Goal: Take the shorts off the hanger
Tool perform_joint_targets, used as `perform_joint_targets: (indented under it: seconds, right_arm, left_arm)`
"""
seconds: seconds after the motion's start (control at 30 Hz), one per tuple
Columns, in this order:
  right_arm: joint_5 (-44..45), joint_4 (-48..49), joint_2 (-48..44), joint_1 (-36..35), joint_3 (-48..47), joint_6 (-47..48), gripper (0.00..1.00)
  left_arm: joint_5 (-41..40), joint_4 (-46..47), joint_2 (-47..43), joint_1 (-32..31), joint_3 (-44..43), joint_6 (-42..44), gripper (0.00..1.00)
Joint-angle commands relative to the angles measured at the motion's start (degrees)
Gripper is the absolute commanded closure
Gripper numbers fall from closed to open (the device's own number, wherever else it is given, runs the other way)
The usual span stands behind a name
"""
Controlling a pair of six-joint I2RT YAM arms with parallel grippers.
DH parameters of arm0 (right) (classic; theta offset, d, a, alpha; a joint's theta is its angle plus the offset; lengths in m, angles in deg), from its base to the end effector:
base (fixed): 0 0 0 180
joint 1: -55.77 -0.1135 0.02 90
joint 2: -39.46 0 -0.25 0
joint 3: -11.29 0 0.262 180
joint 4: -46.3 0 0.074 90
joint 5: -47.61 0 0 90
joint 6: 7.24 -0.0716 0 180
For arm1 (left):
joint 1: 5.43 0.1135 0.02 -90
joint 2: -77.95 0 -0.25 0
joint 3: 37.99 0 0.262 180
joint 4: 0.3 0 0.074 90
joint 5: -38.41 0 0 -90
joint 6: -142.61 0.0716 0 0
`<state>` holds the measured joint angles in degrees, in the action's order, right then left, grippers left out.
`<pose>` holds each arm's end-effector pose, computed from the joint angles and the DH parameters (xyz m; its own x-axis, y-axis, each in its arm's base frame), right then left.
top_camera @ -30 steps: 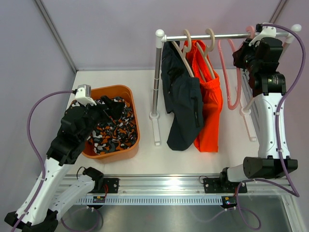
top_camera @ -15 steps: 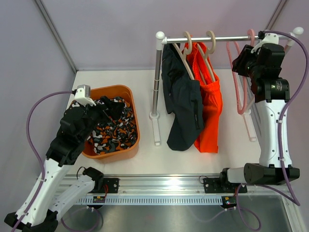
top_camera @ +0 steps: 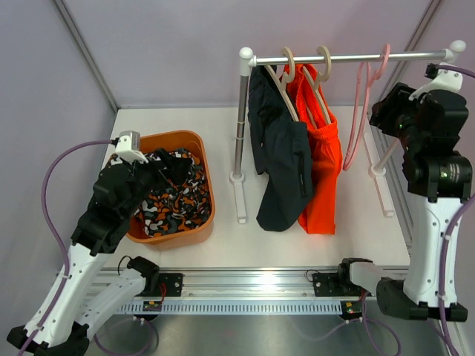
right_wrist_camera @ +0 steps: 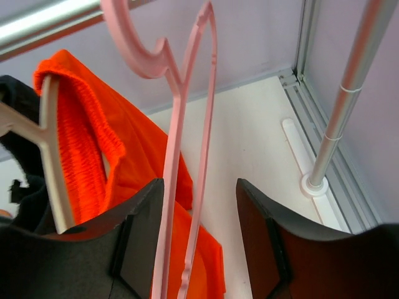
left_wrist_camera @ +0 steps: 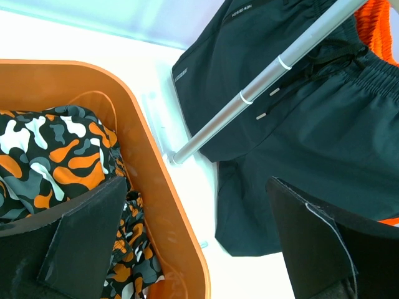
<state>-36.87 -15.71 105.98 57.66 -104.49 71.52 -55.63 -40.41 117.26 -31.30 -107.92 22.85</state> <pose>0.2327 -0.0146 0.5093 -0.1917 0.2004 -0.9608 0.1672 0.9713 0.1693 0.1781 -0.0807 0.3814 -0.3138 -0.3981 -0.8620 0.2499 0.8412 -0.4795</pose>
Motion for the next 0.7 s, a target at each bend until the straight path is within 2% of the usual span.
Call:
perform_joint_targets:
  seconds: [0.0,0.13,0.2,0.27,0.3,0.33,0.43,0.67]
  right_arm:
    - [-2.07,-0.97,-4.46,0.31,-2.49,-1.5,0.41]
    - [-16.81,1.66,-6.05,0.22,-1.43,-3.43,0.42]
    - [-20.45,3.58,-5.27,-1.44,-0.91,-3.7,0.43]
    - [-17.75,3.51,-3.78,-6.44,-1.43,-2.39,0.43]
    - [-15.47,3.42,-2.98,-12.2,-2.3,-1.77,0.43]
    - [-11.27,3.16,-2.19,-15.05,-2.92,-0.28,0.43]
    - [-6.15,3.16,0.8,-20.51,-4.24,0.87,0.42]
    - [-1.92,8.95,4.23,-20.96,-0.3,3.16,0.4]
  left_arm:
    - [1.92,2.53,-0.64,-0.15,0.52,1.72,0.01]
    - [2.01,2.62,-0.55,-0.15,0.79,2.34,0.01]
    - [1.92,2.7,-0.55,-0.15,1.05,2.51,0.01]
    - [1.75,2.79,-0.46,-0.15,1.23,2.51,0.01]
    - [1.75,2.79,-0.38,-0.15,1.31,2.6,0.01]
    - [1.66,2.79,-0.37,-0.15,1.31,2.6,0.01]
    - [1.57,3.05,-0.37,-0.15,1.67,2.51,0.01]
    - [1.84,2.62,-0.2,-0.15,1.75,2.78,0.01]
